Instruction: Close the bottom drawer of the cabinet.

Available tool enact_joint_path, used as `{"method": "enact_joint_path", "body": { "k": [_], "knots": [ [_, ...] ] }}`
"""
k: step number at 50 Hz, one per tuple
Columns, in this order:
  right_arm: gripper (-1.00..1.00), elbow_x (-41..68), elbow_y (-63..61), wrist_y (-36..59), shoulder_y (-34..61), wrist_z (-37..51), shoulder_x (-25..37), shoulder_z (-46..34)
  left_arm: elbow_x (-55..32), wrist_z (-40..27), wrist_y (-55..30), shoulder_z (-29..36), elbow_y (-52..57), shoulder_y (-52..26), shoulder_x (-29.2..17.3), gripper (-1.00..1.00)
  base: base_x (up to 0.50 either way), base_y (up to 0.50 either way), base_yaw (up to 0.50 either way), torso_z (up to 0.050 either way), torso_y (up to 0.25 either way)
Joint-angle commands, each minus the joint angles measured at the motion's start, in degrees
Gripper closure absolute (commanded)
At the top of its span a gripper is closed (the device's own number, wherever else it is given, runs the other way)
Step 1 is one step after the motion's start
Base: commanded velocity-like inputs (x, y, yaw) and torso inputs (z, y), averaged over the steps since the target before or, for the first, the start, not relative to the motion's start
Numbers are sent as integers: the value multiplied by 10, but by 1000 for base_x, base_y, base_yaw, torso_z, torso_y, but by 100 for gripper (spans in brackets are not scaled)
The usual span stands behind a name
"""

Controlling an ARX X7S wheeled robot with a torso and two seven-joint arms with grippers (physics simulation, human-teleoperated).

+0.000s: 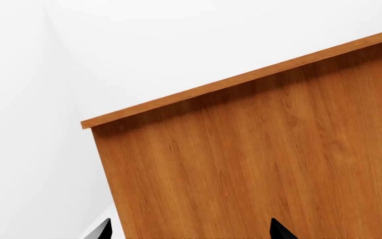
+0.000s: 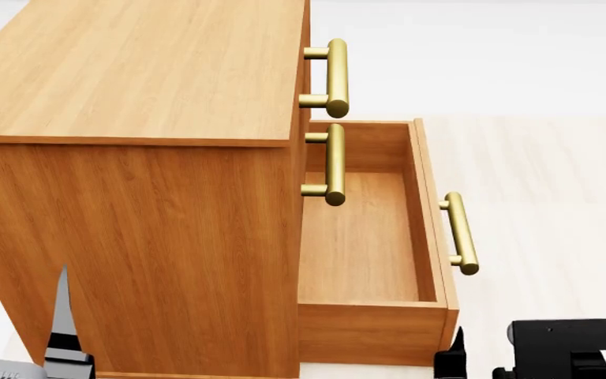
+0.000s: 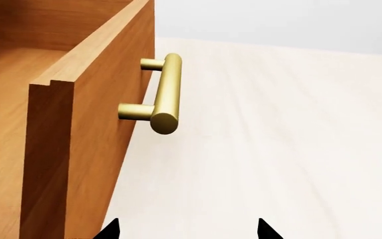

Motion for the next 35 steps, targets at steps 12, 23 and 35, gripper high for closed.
{"method": "enact_joint_path", "body": {
  "k": [12,23,35],
  "knots": [
    [-100,-1,-73,21,-16,-46,-18,-60,-3,-6,1,3,0,2,-4,-100,0,0,0,0,0],
    [-100,-6,-114,41,-19,-54,-25,-85,-4,-8,1,7,1,1,-5,-100,0,0,0,0,0],
    [-100,-16,-73,25,5,-32,-40,-96,-6,-12,4,10,0,2,-7,-100,0,0,0,0,0]
  ]
}}
